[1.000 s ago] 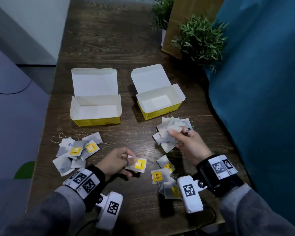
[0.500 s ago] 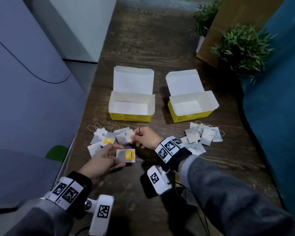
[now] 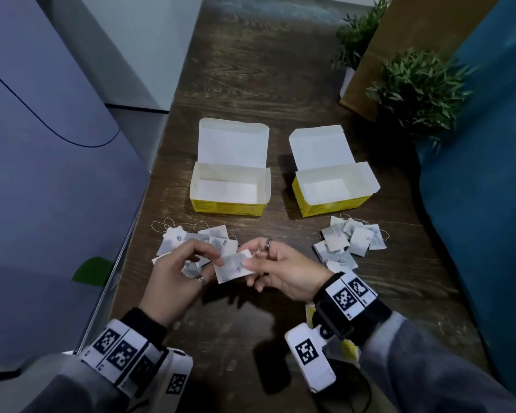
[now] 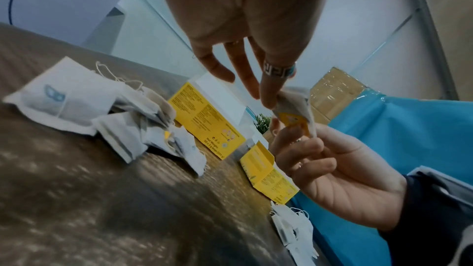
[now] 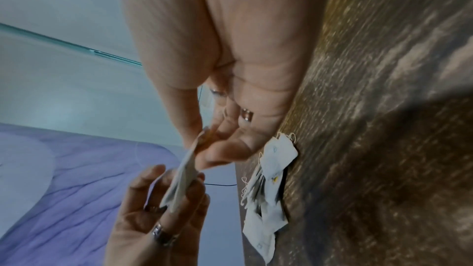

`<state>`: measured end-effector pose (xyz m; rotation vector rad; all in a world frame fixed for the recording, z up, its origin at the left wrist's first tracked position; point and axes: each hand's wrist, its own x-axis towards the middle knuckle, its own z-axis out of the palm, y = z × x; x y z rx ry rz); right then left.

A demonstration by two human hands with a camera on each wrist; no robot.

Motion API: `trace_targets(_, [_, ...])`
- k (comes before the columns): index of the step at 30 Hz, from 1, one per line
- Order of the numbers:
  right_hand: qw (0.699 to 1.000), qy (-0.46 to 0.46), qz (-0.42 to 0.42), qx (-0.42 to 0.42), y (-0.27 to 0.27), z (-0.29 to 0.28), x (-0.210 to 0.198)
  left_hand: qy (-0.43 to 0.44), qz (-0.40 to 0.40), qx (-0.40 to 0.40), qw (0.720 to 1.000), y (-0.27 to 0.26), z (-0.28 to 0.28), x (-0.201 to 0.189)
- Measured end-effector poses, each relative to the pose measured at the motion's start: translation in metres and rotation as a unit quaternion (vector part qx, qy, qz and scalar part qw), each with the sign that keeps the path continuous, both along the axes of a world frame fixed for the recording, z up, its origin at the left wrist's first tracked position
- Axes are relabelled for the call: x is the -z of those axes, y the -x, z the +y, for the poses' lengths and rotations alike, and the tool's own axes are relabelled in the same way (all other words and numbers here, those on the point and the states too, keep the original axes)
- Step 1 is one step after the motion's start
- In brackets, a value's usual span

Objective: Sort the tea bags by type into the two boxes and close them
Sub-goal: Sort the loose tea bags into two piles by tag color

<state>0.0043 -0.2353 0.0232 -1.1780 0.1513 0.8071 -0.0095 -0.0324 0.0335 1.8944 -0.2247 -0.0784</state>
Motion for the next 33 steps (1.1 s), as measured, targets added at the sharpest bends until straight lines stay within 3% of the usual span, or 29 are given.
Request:
trace_targets(3, [0.998,0.023,-0.048,0.043,0.002,-0.006,0.000,0.072,0.082,-0.001,0.994,-0.004,-0.005,0.001])
trace_targets(8, [0.992,0.058,-0.087,0.067,0.005,-0.014,-0.002,0.199,0.237,-0.010,0.951,-0.009,-0.018,-0.008])
trace_targets(15, [0.989,0.088,-0.107,0.048,0.013,-0.031,-0.005,0.168,0.283,0.050,0.943,-0.013,-0.044,-0.003])
trace_targets(18, [0.982,0.135,-0.087,0.102,0.016,-0.056,-0.001,0.150,0.309,0.062,0.937,-0.016,-0.060,0.014])
trace_targets(22, [0.927,0.217,-0.028,0.305,0.018,-0.108,0.020,-0.045,0.243,0.170,0.954,-0.015,-0.084,0.048])
trace_targets(26, [0.877,0.240,-0.016,0.416,0.021,-0.148,0.036,-0.166,0.162,0.291,0.928,-0.004,-0.119,0.059])
trace_targets(28, [0.860,0.306,-0.021,0.409,0.023,-0.160,0.042,-0.214,0.115,0.329,0.912,0.001,-0.139,0.059])
trace_targets(31, [0.805,0.483,-0.081,0.335,0.027,-0.174,0.049,-0.308,0.077,0.370,0.873,0.010,-0.164,0.064])
trace_targets(32, [0.809,0.485,-0.101,0.317,0.031,-0.176,0.048,-0.343,0.061,0.378,0.858,0.013,-0.170,0.066])
trace_targets(33, [0.831,0.462,-0.114,0.289,0.036,-0.176,0.048,-0.369,0.050,0.383,0.845,0.015,-0.174,0.068])
